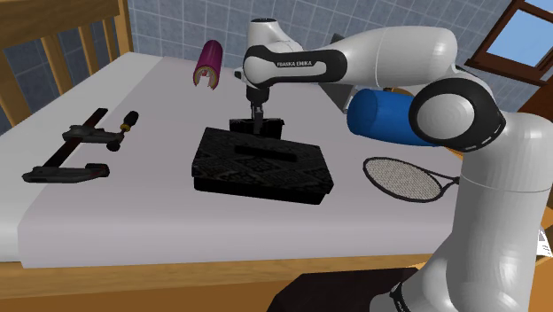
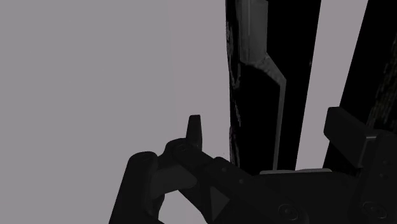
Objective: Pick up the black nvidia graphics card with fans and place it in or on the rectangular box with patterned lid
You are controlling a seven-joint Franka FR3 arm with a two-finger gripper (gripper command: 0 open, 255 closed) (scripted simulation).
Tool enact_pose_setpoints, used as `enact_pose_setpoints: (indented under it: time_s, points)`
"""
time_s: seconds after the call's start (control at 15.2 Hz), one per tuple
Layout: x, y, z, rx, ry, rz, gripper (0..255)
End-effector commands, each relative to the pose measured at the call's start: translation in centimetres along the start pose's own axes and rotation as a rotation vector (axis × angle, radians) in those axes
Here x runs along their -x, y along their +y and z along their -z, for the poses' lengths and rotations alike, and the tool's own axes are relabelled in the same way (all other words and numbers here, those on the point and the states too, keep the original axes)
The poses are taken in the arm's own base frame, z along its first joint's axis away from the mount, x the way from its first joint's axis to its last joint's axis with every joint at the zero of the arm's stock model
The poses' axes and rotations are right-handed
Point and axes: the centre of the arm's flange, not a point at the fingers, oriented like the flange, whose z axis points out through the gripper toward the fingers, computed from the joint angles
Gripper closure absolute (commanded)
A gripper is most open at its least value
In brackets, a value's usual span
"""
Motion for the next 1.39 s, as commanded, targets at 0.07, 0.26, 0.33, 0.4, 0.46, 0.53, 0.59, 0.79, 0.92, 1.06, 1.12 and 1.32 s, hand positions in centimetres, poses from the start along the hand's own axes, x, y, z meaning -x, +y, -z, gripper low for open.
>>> enact_pose_setpoints:
  time_s: [0.07,0.26,0.33,0.4,0.46,0.53,0.59,0.79,0.92,1.06,1.12,1.32]
  points:
    - [0.0,0.0,0.0,0.000,0.000,0.000,255]
    - [0.0,0.0,0.0,0.000,0.000,0.000,255]
    - [0.0,0.0,0.0,0.000,0.000,0.000,255]
    - [0.0,0.0,0.0,0.000,0.000,0.000,255]
    - [0.0,0.0,0.0,0.000,0.000,0.000,255]
    - [0.0,0.0,0.0,0.000,0.000,0.000,255]
    - [0.0,0.0,0.0,0.000,0.000,0.000,255]
    - [0.1,0.1,1.0,0.000,0.000,0.000,255]
    - [0.3,0.2,2.1,0.000,0.000,0.000,255]
    - [0.4,0.3,3.1,0.000,0.000,0.000,255]
    - [0.5,0.4,3.6,0.000,0.000,0.000,255]
    - [0.7,0.5,5.2,0.000,0.000,0.000,255]
